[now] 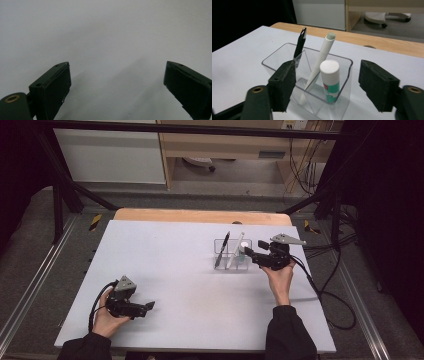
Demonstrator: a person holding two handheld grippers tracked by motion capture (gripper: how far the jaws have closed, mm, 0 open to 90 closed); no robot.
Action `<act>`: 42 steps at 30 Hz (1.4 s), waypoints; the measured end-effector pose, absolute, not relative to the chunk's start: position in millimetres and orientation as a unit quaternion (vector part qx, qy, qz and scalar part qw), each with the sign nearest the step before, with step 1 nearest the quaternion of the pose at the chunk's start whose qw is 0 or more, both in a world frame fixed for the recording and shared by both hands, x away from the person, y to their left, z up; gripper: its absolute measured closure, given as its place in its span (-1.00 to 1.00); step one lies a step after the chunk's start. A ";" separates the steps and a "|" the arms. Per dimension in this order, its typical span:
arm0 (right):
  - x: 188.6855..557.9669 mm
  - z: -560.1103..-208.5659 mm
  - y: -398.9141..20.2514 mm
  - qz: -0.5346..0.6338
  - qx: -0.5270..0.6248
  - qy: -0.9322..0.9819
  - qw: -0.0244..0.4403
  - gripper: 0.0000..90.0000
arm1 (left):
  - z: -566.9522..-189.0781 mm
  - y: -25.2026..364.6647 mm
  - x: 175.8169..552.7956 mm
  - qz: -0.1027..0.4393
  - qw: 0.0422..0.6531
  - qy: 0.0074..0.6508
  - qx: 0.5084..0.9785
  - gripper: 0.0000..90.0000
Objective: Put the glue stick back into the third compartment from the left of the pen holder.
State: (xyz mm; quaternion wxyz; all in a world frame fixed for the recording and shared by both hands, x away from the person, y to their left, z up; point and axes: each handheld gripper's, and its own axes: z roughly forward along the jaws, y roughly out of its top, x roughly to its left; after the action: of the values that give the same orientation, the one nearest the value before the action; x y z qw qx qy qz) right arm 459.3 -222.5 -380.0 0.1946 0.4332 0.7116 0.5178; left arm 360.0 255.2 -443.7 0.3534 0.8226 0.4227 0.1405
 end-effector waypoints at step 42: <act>375.1 -445.2 -263.6 0.417 0.406 0.809 0.084 -0.99 | -446.5 255.2 359.5 0.139 0.352 0.420 0.825 -0.87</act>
State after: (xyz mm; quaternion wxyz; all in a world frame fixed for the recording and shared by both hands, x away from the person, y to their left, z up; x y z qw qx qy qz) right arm 375.1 -263.6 -445.2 0.0842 0.4055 0.8091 0.4169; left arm 359.5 255.2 -446.5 0.3522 0.8249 0.4197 0.1393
